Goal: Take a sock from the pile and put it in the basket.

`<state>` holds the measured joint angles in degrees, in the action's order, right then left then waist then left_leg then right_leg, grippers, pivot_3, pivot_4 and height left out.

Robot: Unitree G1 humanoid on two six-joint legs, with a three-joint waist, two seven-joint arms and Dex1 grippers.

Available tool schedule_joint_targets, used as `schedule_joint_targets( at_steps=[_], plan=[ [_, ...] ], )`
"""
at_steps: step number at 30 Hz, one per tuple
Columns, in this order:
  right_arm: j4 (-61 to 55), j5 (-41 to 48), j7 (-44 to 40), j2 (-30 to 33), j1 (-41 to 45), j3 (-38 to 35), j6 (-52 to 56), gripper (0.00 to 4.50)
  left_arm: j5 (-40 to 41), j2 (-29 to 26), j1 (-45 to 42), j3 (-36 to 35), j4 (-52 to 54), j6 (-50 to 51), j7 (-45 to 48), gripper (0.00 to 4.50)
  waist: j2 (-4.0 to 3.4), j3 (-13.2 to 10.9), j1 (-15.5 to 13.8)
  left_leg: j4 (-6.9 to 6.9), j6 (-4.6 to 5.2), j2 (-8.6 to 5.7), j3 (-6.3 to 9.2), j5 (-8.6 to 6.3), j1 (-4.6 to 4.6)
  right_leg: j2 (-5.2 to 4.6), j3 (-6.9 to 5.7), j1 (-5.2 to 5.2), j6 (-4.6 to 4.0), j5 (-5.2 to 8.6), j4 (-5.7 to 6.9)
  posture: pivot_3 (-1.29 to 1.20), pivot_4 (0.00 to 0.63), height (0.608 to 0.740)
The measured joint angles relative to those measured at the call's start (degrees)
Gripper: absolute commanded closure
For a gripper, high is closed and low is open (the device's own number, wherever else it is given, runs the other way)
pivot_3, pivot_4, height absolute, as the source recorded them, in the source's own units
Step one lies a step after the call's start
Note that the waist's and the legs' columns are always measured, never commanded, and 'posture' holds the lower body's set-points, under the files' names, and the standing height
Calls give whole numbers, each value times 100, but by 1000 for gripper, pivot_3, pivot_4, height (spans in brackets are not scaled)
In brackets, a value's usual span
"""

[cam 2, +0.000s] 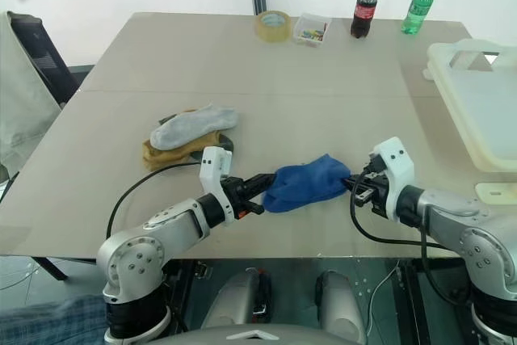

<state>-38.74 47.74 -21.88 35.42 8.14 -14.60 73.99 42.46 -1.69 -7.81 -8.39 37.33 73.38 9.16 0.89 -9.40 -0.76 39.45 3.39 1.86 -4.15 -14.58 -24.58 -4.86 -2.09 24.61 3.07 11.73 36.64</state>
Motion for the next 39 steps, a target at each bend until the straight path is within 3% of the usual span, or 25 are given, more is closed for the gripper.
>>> schedule_joint_targets(
  at_steps=[19,39],
  plan=[
    [391,-135,145,-18,134,144,-199,4500,991,-214,361,-258,374,-378,-201,4478,0,0,2,0,0,-1,-1,0,1,0,1,0,-1,1,0,0,150,740],
    [597,-377,154,-29,195,481,-302,4500,1583,-661,608,73,347,-614,-589,4478,0,0,-3,0,0,-1,-1,0,0,0,1,0,-1,1,-2,0,150,740]
  ],
)
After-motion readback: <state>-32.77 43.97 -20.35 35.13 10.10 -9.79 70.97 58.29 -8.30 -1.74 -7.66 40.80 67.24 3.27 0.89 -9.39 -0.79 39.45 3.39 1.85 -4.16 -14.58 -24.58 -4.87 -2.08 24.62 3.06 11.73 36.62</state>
